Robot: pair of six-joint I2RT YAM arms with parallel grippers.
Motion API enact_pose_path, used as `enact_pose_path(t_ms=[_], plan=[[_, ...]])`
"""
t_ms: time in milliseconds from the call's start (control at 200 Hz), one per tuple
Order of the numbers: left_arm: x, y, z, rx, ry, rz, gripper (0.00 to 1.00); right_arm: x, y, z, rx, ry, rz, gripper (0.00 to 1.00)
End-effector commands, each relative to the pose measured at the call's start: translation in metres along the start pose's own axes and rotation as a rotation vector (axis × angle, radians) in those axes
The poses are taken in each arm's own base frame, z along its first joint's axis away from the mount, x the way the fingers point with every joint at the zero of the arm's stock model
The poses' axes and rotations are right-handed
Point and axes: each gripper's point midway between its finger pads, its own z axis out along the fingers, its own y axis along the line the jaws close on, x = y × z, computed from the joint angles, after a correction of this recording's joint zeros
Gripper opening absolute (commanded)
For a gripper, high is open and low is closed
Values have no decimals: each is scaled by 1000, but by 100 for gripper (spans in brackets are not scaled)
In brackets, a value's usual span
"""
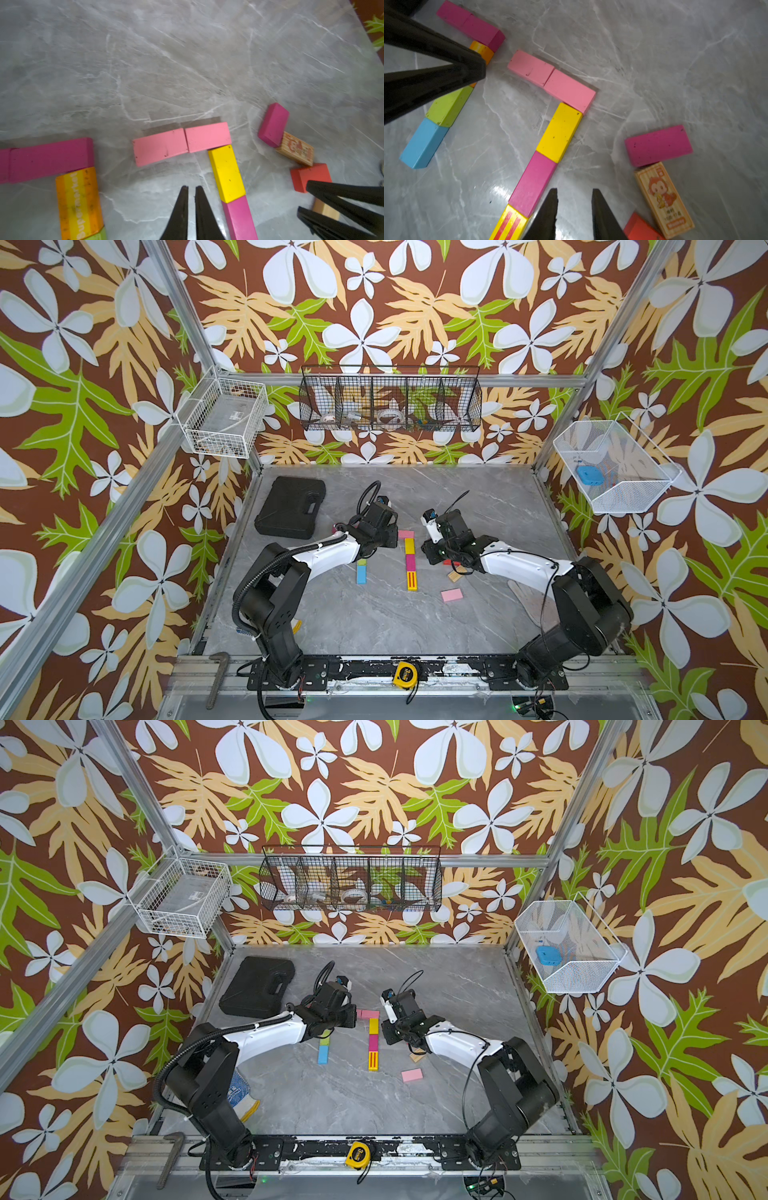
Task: Assemble the number 7 with building blocks
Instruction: Adjust the building block at the center of the board.
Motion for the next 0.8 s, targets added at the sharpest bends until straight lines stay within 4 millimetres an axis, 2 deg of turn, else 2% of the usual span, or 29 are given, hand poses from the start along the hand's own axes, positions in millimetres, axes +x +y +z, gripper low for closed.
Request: enact_pose_path(t_ms=[0, 135, 415, 796], plan=[[-1, 12, 4, -46, 24, -12, 9, -11, -11, 7, 36, -15, 31, 29], [-3, 23, 12, -64, 50, -17, 5, -21, -17, 18, 27, -21, 55, 30], [-1, 41, 24, -92, 100, -23, 3, -21, -17, 42, 16, 8, 69, 30], [1, 58, 39, -82, 141, -36, 1, -15, -27, 53, 38, 24, 104, 30]])
